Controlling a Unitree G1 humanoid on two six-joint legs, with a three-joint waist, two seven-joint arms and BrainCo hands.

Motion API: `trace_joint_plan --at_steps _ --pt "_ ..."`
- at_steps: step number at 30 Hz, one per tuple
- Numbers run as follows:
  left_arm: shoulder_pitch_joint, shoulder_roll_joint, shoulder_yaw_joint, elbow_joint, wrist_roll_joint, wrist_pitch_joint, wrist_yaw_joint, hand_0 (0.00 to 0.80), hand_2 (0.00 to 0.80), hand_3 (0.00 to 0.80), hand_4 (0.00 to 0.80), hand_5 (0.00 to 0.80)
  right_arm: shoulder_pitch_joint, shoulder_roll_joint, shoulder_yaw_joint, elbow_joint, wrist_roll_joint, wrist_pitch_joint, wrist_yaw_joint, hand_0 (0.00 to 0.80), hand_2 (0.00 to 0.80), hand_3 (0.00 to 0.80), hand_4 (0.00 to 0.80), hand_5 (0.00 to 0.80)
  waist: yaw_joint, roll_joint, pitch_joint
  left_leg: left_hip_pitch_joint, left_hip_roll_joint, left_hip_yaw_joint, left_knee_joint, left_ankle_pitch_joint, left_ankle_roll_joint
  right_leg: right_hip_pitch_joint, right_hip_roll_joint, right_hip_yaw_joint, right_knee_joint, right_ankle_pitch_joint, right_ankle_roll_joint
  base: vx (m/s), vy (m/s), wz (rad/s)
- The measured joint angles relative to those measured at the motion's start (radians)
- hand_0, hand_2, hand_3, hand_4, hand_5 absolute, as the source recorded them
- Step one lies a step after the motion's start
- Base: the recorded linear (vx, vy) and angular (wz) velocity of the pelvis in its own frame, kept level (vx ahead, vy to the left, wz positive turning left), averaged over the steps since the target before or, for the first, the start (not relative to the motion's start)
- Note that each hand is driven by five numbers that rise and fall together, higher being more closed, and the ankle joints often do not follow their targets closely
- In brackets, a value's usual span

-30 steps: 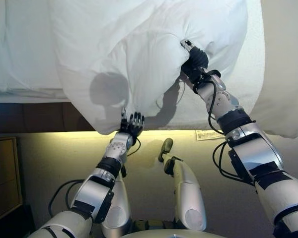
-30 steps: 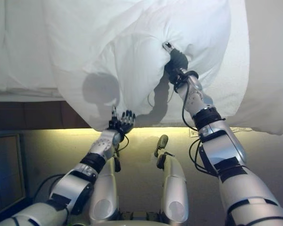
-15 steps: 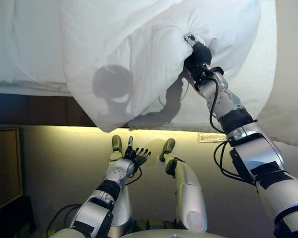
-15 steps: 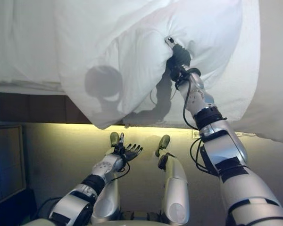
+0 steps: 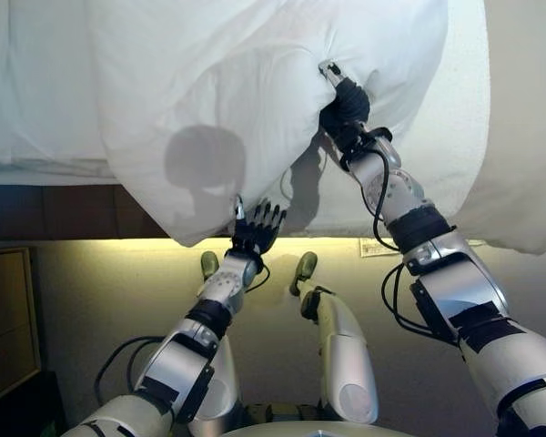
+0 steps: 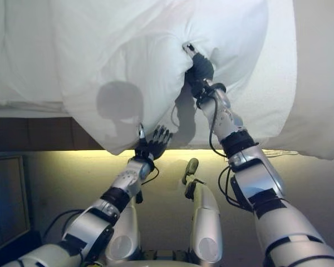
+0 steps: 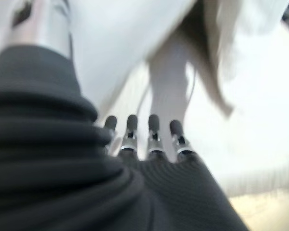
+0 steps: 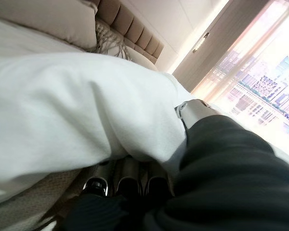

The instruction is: Make the bed neatly

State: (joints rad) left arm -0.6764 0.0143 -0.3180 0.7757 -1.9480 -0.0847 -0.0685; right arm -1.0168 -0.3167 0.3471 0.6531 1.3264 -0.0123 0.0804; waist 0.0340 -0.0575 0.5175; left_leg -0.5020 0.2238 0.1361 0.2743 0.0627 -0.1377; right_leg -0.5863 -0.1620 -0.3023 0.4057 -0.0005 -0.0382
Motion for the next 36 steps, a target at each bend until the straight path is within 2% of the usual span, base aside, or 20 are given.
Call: trace_joint_plan --at_steps 6,9,12,19,21,28,35,36 --pt "-0.052 -0.024 0.062 -0.012 -0.011 -0.097 -0.027 0.0 0.0 0.0 0.0 0.0 0.071 0.037 0.001 -0.087 0.022 0.016 0.006 0.8 0.8 0.8 0.8 0.8 -0.055 -0.022 0.003 0.036 0.01 0.023 -0.007 -0.005 -0.006 0.025 0.015 0.022 -0.011 0.001 0.002 0.002 0.034 -0.09" --pt "-0.056 -0.042 0.085 -0.031 -0.012 -0.156 -0.044 0.0 0.0 0.0 0.0 0.0 0.135 0.039 0.002 -0.179 0.021 0.018 0.007 0.8 0.8 0.8 0.8 0.8 -0.062 -0.034 0.004 0.038 0.018 0.026 -0.008 -0.005 -0.007 0.028 0.025 0.024 -0.02 0.002 0.0 0.0 0.011 -0.07" --pt "-0.057 -0.043 0.11 -0.055 -0.012 -0.209 -0.049 0.0 0.0 0.0 0.0 0.0 0.159 0.055 0.003 -0.184 0.021 0.019 0.011 0.8 0.8 0.8 0.8 0.8 -0.075 -0.046 0.003 0.038 0.02 0.027 -0.009 -0.005 -0.007 0.028 0.026 0.024 -0.021 0.003 -0.001 0.0 0.0 0.0" --pt "-0.056 -0.058 0.158 -0.096 -0.03 -0.314 -0.049 0.0 0.0 0.0 0.0 0.0 0.196 0.053 0.003 -0.201 0.019 0.019 0.011 0.8 0.8 0.8 0.8 0.8 -0.072 -0.055 0.004 0.049 0.022 0.026 -0.019 -0.005 -0.008 0.036 0.03 0.024 -0.023 0.003 -0.001 0.0 0.0 0.0" --pt "-0.051 -0.059 0.173 -0.096 -0.03 -0.333 -0.049 0.0 0.0 0.0 0.0 0.0 0.22 0.053 0.002 -0.201 0.002 0.023 -0.003 0.0 0.0 0.0 0.0 0.0 -0.072 -0.062 0.005 0.068 0.023 0.026 -0.023 -0.003 -0.012 0.059 0.031 0.022 -0.031 0.003 -0.001 0.003 -0.019 0.04" --pt "-0.008 0.005 0.249 -0.096 -0.031 -0.344 -0.05 0.0 0.0 0.0 0.0 0.0 0.345 -0.007 0.0 -0.201 -0.033 0.112 0.019 0.0 0.0 0.0 0.0 0.0 -0.07 -0.082 0.0 0.148 0.026 0.024 -0.053 -0.008 -0.011 0.149 0.038 0.012 -0.065 -0.004 0.012 0.036 -0.006 0.04" --pt "0.024 0.07 0.314 -0.1 -0.032 -0.31 -0.049 0.0 0.0 0.0 0.0 0.0 0.552 -0.023 -0.041 -0.203 -0.111 0.203 0.097 0.0 0.0 0.0 0.0 0.0 -0.074 -0.088 -0.003 0.222 0.027 0.027 -0.074 -0.009 -0.015 0.23 0.044 0.002 -0.096 0.003 0.013 0.05 0.035 0.02" --pt "0.036 0.078 0.332 -0.1 -0.032 -0.297 -0.049 0.0 0.0 0.0 0.0 0.0 0.587 -0.023 -0.058 -0.203 -0.122 0.214 0.108 0.0 0.0 0.0 0.0 0.0 -0.074 -0.088 -0.003 0.242 0.03 0.027 -0.076 -0.015 -0.019 0.252 0.046 0.0 -0.101 -0.008 0.021 0.114 0.044 0.03"
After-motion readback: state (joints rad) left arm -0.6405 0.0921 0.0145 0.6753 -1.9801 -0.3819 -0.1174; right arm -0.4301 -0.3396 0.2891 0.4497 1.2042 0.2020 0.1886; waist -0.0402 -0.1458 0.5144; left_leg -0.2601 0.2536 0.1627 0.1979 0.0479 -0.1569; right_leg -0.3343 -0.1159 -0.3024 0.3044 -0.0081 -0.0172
